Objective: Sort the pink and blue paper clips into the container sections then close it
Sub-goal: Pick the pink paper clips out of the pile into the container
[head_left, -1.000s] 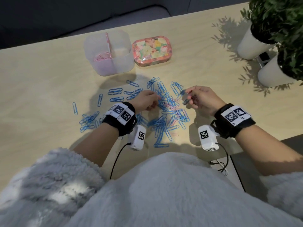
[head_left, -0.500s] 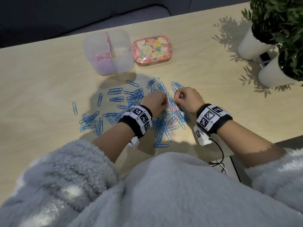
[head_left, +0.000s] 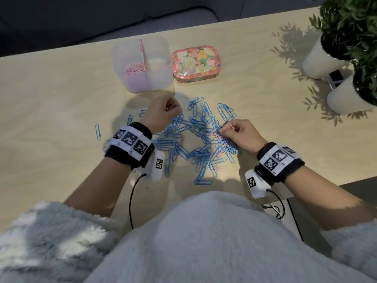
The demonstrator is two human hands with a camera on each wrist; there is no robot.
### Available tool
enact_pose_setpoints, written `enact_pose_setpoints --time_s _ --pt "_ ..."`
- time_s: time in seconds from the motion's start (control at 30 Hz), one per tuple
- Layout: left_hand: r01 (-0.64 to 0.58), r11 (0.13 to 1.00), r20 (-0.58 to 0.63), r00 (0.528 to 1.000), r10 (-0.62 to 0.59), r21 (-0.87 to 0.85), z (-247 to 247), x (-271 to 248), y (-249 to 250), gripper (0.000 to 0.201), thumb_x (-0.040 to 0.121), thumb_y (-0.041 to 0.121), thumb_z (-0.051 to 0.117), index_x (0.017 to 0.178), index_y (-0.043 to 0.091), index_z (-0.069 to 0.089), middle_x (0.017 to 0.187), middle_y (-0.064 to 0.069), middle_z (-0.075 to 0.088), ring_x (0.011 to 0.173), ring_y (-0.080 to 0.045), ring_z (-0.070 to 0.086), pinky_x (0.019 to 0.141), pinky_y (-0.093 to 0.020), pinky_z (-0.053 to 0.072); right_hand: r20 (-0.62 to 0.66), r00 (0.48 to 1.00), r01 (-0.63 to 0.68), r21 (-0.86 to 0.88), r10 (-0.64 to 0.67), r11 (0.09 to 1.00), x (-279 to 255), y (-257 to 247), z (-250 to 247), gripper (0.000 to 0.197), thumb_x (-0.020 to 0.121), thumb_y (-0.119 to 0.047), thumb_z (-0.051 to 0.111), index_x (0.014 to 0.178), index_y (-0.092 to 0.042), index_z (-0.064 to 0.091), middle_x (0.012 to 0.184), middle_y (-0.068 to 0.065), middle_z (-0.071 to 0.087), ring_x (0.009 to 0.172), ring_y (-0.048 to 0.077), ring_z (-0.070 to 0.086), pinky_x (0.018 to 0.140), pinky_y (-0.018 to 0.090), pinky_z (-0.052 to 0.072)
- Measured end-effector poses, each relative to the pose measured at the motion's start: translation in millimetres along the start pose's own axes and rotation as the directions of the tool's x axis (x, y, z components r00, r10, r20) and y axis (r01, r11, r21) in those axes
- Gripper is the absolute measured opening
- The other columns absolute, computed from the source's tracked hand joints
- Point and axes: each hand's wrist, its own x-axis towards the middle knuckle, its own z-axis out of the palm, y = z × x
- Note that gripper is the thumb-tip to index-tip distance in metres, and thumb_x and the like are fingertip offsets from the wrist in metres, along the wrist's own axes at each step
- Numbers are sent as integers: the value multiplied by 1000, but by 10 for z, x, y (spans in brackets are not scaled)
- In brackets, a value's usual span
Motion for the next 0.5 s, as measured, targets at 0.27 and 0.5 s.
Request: enact_pose_setpoints --time_s 0.27,0.5 --pt "85 986 -298 954 -38 146 -722 354 85 21 89 9 46 101 8 64 101 -15 62 95 -26 57 76 -25 42 3 992 104 -599 -128 794 22 -163 131 18 83 -26 60 68 -22 51 68 -2 60 70 19 50 65 30 39" --pt "276 939 -413 894 -172 207 -1043 681 65 27 86 8 43 105 9 63 118 -19 62 107 -35 59 86 -35 48 31 989 146 -182 -143 972 152 -487 59 25 85 -5 61 62 -14 57 42 -11 53 36 -2 43 47 16 37"
